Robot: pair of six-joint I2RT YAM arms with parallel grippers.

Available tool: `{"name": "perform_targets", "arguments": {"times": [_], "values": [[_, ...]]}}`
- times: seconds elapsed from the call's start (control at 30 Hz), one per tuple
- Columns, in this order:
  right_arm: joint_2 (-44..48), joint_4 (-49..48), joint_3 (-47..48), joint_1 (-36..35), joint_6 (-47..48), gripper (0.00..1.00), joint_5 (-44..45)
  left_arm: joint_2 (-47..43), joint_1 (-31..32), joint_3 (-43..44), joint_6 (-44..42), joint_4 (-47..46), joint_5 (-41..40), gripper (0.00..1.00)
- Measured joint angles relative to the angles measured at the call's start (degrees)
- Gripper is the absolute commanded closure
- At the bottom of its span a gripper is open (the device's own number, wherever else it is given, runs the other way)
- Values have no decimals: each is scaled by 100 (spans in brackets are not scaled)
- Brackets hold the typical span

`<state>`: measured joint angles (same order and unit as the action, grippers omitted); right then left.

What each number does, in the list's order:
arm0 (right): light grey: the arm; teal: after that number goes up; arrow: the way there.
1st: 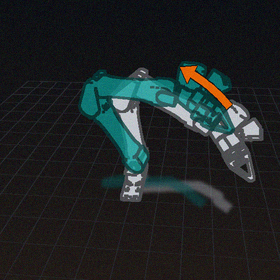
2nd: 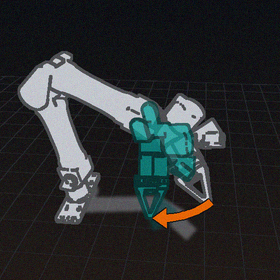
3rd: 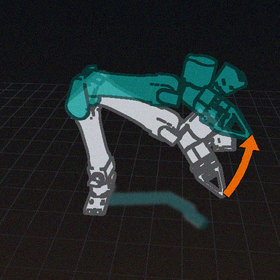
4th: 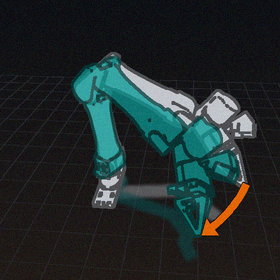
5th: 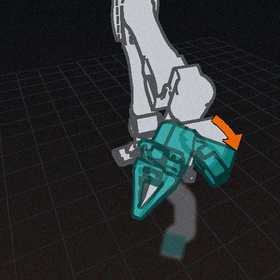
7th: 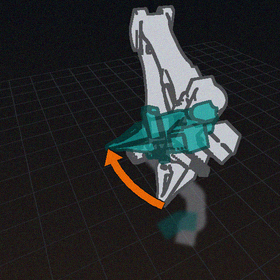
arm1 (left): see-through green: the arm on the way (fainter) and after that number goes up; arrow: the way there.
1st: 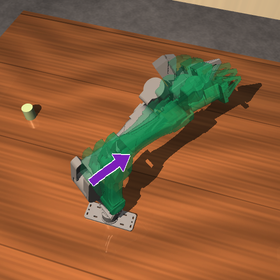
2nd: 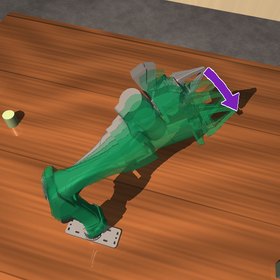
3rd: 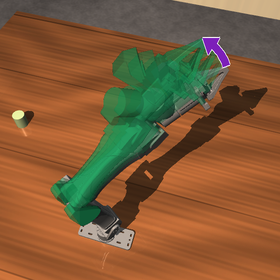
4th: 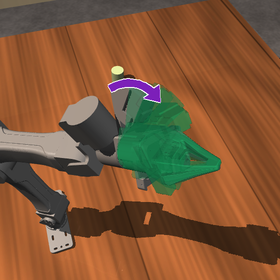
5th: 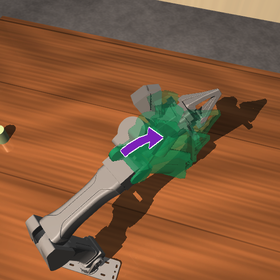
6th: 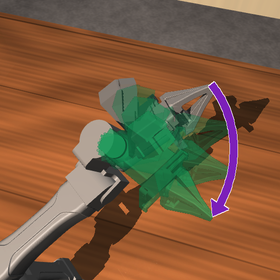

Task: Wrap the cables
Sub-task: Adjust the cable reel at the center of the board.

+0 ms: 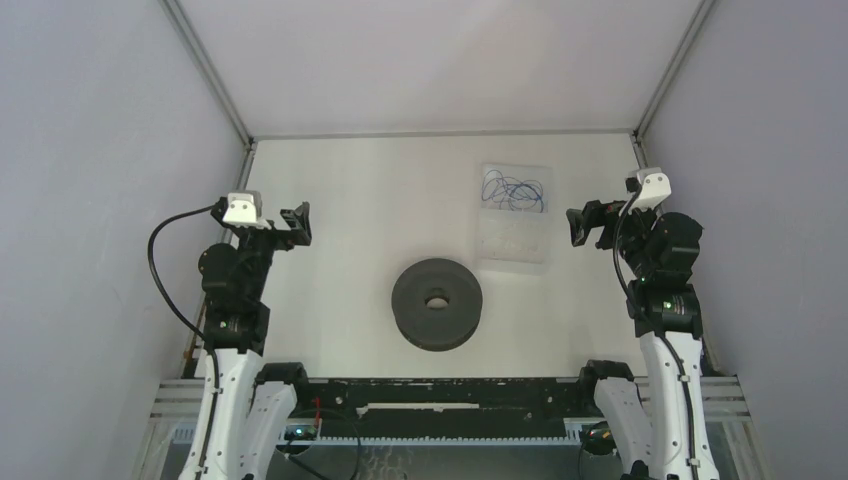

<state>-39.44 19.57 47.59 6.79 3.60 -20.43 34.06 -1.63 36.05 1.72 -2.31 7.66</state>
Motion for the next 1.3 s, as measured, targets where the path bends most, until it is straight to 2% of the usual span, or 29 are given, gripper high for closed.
{"name": "perform_targets", "arguments": {"times": [0.47, 0.67, 0.73, 0.87, 0.93, 1.1, 1.3], "values": [[15, 4, -9, 31, 20, 0, -2, -42, 0, 0, -7, 0, 7, 0], [74, 11, -9, 74, 72, 0, 33, 57, 118, 7, -203, 55, 470, 0], [76, 9, -11, 79, 98, 0, 42, 199, 474, 42, -511, 245, 417, 0], [81, 2, -101, 96, 149, 0, 13, 691, 2046, 70, -1351, 916, 90, 0], [74, 7, -155, 101, 170, 0, -39, 1012, 2610, 74, -1652, 1257, 24, 0], [2, 13, -212, 98, 256, 0, -203, 1930, 3628, 372, -2081, 2009, -155, 0], [-59, 17, -289, 98, 356, 0, -334, 3099, 4380, 1080, -2149, 2225, -286, 0]]}}
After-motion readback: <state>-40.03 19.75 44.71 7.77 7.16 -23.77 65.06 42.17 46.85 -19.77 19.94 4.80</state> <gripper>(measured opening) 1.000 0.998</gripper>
